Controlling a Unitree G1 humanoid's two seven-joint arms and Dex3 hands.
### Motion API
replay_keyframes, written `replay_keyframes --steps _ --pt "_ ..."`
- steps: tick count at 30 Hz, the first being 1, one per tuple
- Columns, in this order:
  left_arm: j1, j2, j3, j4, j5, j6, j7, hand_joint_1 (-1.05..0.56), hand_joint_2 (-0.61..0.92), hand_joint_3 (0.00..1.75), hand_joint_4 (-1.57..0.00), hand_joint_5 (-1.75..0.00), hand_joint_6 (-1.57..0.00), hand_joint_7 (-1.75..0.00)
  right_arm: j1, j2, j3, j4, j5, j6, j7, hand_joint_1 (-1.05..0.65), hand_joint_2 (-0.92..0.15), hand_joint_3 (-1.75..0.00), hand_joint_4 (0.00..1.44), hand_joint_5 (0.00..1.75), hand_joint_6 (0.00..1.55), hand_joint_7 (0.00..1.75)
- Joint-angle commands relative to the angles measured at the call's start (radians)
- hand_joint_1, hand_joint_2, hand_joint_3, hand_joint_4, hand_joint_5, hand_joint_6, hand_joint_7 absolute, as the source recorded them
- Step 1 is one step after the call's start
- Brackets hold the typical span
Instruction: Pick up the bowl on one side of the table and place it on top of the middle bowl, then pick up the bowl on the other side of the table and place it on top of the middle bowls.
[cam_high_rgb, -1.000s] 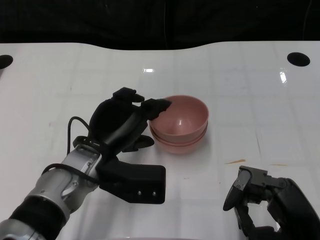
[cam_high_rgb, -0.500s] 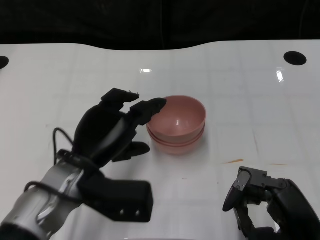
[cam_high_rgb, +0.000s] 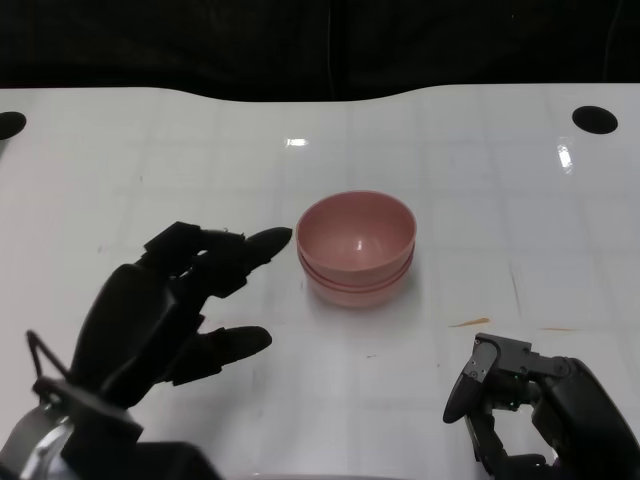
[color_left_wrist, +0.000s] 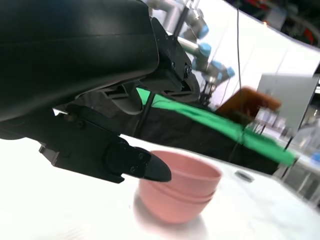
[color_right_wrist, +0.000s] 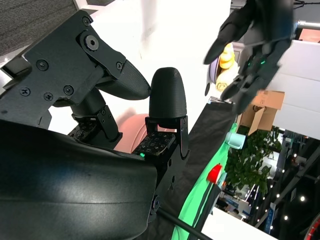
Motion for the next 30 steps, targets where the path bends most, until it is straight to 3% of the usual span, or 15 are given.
replay_keyframes --steps 1,6,11,14,16,21,23,30 --pt "0.055 -0.015 0.035 -0.01 -0.104 -0.089 -0.031 -0.27 0.92 0.17 -0.48 -0.91 -0.66 -0.11 0.003 -0.003 -0.005 -0.005 0.009 0.003 -0.003 -0.19 -0.44 -1.31 0.84 1.75 0.8 1.42" --pt "0.122 -0.057 0.038 -0.011 -0.32 -0.153 -0.152 -0.24 0.92 0.2 -0.59 -0.92 -0.77 -0.16 0.008 -0.006 -0.006 -0.01 0.014 0.012 0.002 -0.19 -0.45 -1.31 0.83 1.75 0.8 1.4" --pt "0.207 -0.096 0.03 -0.092 -0.593 -0.066 -0.342 -0.23 0.92 0.21 -0.75 -0.92 -0.92 -0.23 0.01 -0.006 -0.006 -0.015 0.016 0.019 0.003 -0.18 -0.46 -1.3 0.83 1.74 0.8 1.4" --pt "0.25 -0.129 0.041 -0.141 -0.691 -0.013 -0.411 -0.2 0.91 0.23 -0.81 -1.04 -1.02 -0.34 0.01 -0.004 -0.004 -0.019 0.013 0.024 0.002 -0.19 -0.46 -1.3 0.82 1.74 0.8 1.39" --pt "0.277 -0.149 0.049 -0.171 -0.739 0.021 -0.447 -0.21 0.79 0.42 -0.85 -1.15 -0.96 -0.64 0.01 -0.004 -0.003 -0.019 0.016 0.022 0.003 -0.18 -0.46 -1.3 0.82 1.74 0.8 1.38" --pt "0.366 -0.19 0.052 -0.3 -0.882 0.185 -0.51 -0.17 0.65 0.81 -0.88 -1.35 -0.9 -0.96 0.014 -0.003 -0.002 -0.021 0.018 0.023 0.004 -0.19 -0.47 -1.29 0.82 1.73 0.8 1.38" --pt "0.403 -0.204 0.054 -0.358 -0.927 0.26 -0.515 -0.15 0.59 1.04 -0.9 -1.48 -0.88 -1.2 0.014 -0.004 -0.002 -0.02 0.02 0.022 0.006 -0.18 -0.48 -1.29 0.81 1.73 0.8 1.38" --pt "0.454 -0.243 0.092 -0.441 -0.967 0.418 -0.532 -0.14 0.47 1.26 -0.91 -1.62 -0.88 -1.41 0.011 -0.008 -0.004 -0.016 0.025 0.023 0.01 -0.17 -0.48 -1.28 0.81 1.73 0.79 1.39"
